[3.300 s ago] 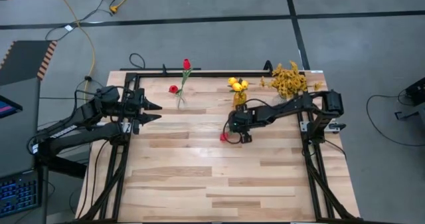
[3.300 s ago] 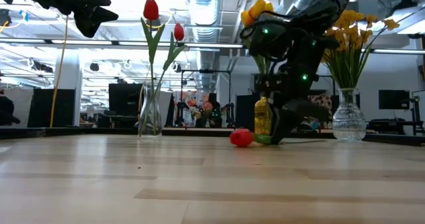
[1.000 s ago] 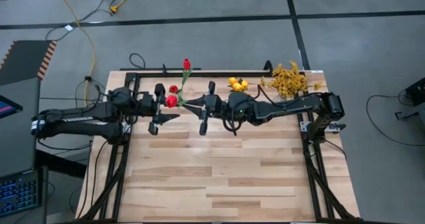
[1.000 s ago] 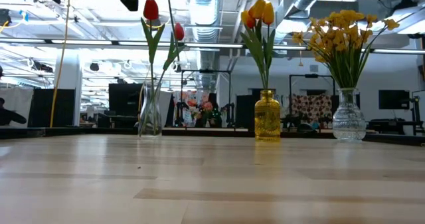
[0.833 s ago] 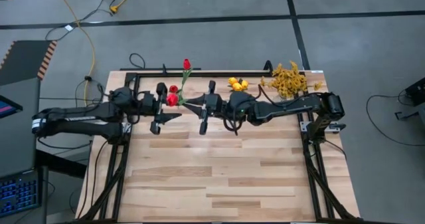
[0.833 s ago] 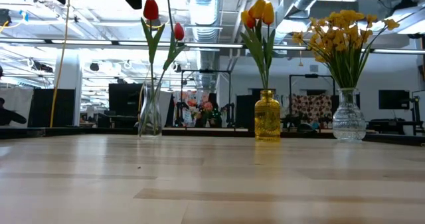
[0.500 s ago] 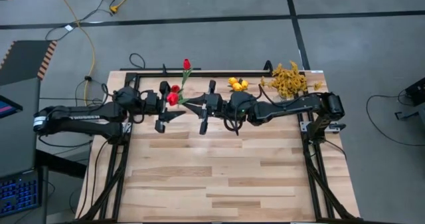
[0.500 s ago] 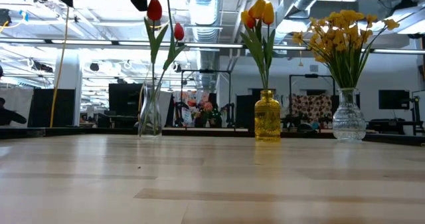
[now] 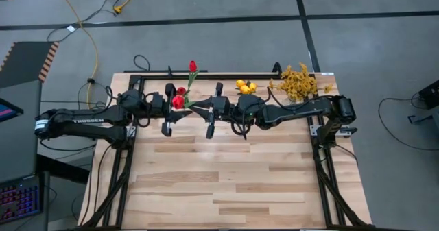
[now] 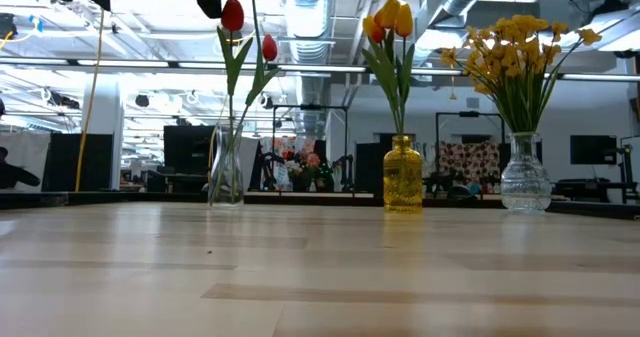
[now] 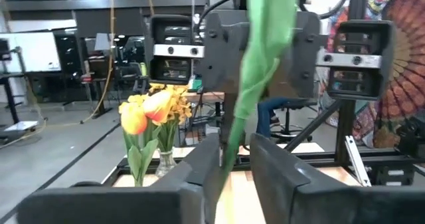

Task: Sort flowers into vase by color
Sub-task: Put the red flower into the left transparent flower vase

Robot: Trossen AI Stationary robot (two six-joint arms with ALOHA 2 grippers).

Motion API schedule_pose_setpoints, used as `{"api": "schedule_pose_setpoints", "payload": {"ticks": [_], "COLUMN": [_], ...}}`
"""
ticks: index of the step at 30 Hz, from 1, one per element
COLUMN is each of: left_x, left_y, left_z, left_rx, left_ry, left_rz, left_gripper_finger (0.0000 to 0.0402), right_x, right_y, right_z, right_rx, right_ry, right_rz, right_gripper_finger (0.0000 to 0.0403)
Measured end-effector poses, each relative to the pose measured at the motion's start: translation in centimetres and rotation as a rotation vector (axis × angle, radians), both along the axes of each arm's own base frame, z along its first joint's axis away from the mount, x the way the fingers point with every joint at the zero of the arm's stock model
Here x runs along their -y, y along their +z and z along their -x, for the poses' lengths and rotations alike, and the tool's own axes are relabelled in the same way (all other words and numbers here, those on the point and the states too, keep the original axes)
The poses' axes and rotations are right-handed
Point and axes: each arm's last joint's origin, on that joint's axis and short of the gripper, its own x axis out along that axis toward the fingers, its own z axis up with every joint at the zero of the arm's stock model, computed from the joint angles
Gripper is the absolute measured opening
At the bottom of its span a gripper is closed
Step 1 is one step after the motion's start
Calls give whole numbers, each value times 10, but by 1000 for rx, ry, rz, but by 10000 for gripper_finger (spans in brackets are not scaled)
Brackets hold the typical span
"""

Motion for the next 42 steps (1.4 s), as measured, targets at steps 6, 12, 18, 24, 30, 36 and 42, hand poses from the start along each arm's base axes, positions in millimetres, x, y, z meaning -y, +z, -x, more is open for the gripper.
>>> {"api": "schedule_pose_setpoints", "payload": {"ticks": [6,12,18,24,30,36,42], "left_x": [-1,0,0,0,4,9,13], "left_y": [0,0,0,3,14,23,31], "left_z": [0,0,0,4,21,50,81], "left_rx": [0,0,-3,18,67,85,138], "left_ry": [17,15,15,18,16,65,150], "left_rz": [10,10,12,8,-3,-32,-46], "left_gripper_finger": [20,5,3,1,0,0,0], "right_x": [0,0,0,0,1,3,3], "right_y": [0,0,-1,-2,8,41,64], "right_z": [0,0,0,0,19,64,113], "right_rx": [0,-1,-15,-31,-159,-221,-318], "right_ry": [0,-1,-4,-5,-4,4,10], "right_rz": [0,3,42,43,49,-36,-29], "right_gripper_finger": [72,72,93,165,233,237,226]}}
